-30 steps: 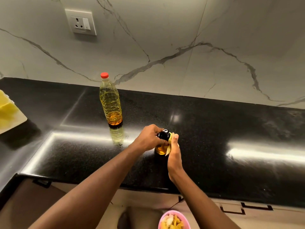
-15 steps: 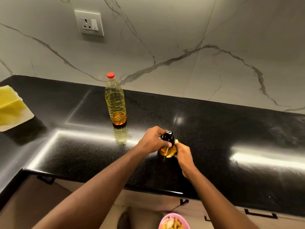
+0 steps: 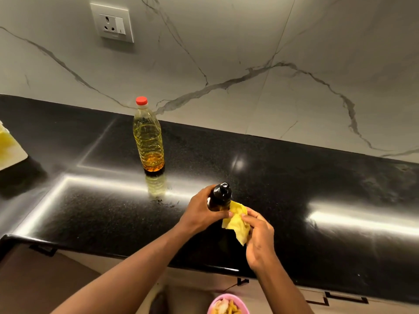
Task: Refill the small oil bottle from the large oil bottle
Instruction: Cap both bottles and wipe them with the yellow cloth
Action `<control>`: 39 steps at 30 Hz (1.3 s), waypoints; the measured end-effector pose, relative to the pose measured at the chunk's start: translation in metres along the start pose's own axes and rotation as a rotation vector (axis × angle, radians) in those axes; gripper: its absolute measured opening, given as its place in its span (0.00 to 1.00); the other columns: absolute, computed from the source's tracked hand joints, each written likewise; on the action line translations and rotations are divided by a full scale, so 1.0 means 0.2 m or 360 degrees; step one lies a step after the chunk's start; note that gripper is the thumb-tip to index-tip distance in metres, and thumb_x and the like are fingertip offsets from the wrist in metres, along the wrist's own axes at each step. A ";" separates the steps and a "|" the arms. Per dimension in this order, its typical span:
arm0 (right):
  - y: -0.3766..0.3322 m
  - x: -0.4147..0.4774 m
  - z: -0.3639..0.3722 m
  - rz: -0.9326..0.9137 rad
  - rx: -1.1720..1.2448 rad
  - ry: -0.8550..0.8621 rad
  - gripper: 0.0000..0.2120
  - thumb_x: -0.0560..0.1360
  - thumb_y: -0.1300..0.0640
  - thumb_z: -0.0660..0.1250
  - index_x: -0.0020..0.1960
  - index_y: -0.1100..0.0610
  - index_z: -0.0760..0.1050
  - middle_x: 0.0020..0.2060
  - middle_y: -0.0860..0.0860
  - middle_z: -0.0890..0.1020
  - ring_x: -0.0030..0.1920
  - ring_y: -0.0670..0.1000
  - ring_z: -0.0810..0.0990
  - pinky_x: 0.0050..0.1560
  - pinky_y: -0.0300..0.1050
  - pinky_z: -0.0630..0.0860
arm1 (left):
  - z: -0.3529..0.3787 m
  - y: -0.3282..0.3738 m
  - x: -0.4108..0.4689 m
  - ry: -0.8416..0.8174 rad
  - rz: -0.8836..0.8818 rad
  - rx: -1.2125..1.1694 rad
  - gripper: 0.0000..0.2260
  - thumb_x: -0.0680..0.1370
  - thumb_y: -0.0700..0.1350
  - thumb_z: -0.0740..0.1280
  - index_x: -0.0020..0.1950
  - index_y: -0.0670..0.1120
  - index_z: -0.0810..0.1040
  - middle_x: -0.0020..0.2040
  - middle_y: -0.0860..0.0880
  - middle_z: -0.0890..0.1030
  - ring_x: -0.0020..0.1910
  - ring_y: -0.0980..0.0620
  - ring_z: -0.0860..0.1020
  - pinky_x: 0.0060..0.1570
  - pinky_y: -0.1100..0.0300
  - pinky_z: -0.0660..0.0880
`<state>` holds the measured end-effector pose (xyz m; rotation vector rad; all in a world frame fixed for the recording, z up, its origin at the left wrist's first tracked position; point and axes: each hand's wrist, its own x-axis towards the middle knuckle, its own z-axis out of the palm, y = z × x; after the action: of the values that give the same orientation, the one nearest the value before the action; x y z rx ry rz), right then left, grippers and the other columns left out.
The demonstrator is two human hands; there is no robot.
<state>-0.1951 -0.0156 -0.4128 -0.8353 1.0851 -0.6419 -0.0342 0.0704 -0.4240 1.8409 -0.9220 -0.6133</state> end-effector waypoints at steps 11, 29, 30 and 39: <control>-0.05 0.04 -0.02 0.0020 0.0110 -0.0022 0.10 0.78 0.65 0.69 0.46 0.58 0.89 0.50 0.64 0.88 0.53 0.64 0.85 0.64 0.66 0.79 | 0.04 0.01 0.05 0.0155 -0.0059 0.0031 0.26 0.62 0.57 0.83 0.58 0.55 0.82 0.48 0.58 0.86 0.48 0.63 0.83 0.53 0.54 0.82; -0.10 0.04 0.19 -0.0081 0.0088 -0.0406 0.37 0.88 0.38 0.45 0.65 0.65 0.82 0.56 0.62 0.86 0.55 0.58 0.83 0.58 0.53 0.78 | -0.06 0.33 -0.01 0.0210 0.0057 -0.0167 0.19 0.63 0.51 0.86 0.51 0.53 0.85 0.45 0.54 0.88 0.45 0.58 0.86 0.50 0.50 0.84; -0.13 0.06 0.19 0.0013 0.0146 -0.0454 0.40 0.87 0.35 0.45 0.65 0.66 0.81 0.56 0.64 0.86 0.54 0.60 0.83 0.56 0.54 0.79 | -0.06 0.34 -0.01 0.0201 0.0070 -0.0171 0.19 0.63 0.50 0.86 0.51 0.52 0.85 0.45 0.54 0.88 0.45 0.57 0.86 0.50 0.49 0.84; -0.12 -0.01 0.18 0.0421 0.0638 -0.0442 0.41 0.84 0.33 0.53 0.72 0.69 0.75 0.61 0.67 0.83 0.66 0.65 0.81 0.75 0.63 0.71 | -0.13 0.37 0.00 0.0287 0.0095 -0.0081 0.18 0.64 0.53 0.85 0.50 0.54 0.84 0.44 0.56 0.87 0.44 0.59 0.85 0.48 0.52 0.84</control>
<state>-0.1631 -0.0176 -0.3835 -0.4089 0.7617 -0.4808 -0.0396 0.0650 -0.3457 1.7843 -0.8305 -0.4228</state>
